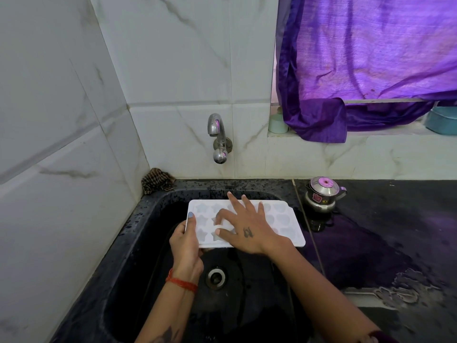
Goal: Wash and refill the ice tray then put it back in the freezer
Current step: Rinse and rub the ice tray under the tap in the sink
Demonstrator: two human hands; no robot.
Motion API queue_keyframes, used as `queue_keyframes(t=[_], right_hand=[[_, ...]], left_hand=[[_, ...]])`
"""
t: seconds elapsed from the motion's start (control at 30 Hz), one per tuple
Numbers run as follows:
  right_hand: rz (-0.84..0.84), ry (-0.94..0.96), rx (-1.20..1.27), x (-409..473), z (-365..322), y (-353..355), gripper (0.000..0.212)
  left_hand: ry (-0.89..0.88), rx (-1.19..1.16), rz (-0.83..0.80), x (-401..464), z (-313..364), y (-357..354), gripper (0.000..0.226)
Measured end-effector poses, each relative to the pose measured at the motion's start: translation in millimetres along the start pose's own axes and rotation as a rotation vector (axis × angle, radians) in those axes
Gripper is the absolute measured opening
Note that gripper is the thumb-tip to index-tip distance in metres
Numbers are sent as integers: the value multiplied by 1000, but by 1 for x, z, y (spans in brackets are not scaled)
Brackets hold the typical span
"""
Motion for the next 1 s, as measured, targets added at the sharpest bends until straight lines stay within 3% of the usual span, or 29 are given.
queue_keyframes(t=[0.23,0.4,0.63,1.0], right_hand=[[56,115,-38,2,-23,3,34],[-17,81,-147,8,-22,-9,40],[-82,72,-61,11,-26,-16,39],[-34,75,-141,8,-26,-13,42]], left_hand=[[-9,-12,-29,1,-1,-5,22],[10,-21,-39,1,-3,-6,22],[10,-11,-46,-2,-5,-6,22],[13,6,-63,-2,-6,-8,26]])
Point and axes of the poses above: each hand's wrist, its own x-axis towards the middle knuckle, its own y-axis out of the back of the hand, z = x × y, the point moved 9 cm from there along x, towards the middle knuckle, and after that the axes turned 8 degrees about z, right-handed, at the moved point
